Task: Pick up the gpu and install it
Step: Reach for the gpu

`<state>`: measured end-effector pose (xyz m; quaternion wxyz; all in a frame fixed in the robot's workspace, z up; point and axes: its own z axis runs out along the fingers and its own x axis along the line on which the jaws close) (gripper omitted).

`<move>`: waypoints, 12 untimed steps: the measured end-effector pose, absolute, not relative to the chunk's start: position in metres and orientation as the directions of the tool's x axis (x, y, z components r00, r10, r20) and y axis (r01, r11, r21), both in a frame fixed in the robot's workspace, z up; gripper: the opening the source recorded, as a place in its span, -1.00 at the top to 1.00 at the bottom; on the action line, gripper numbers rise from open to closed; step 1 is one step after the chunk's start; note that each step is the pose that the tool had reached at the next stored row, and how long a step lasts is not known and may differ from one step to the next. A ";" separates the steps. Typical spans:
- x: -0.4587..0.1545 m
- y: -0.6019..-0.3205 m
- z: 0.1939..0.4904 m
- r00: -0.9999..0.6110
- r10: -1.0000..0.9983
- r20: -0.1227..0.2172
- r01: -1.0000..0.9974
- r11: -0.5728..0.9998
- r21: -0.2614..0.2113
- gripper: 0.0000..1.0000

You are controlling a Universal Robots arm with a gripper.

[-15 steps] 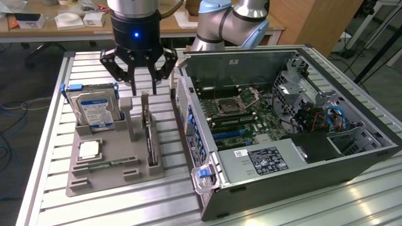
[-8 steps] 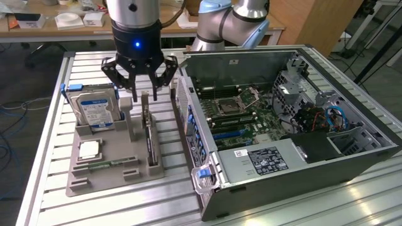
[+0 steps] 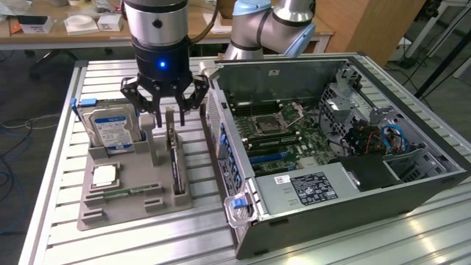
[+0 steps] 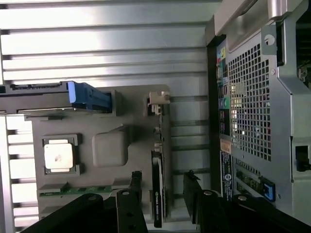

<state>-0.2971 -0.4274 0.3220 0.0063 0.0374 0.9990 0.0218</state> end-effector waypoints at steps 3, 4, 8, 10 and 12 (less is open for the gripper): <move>-0.297 -0.430 0.316 -0.997 0.075 -0.011 0.074 0.996 0.044 0.06; -0.297 -0.431 0.315 -0.997 0.075 -0.011 0.074 0.996 0.044 0.06; -0.297 -0.434 0.307 -0.997 0.075 -0.011 0.074 0.996 0.044 0.06; -0.297 -0.435 0.304 -0.997 0.075 -0.011 0.074 0.996 0.044 0.06; -0.297 -0.436 0.300 -0.997 0.075 -0.011 0.074 0.996 0.044 0.06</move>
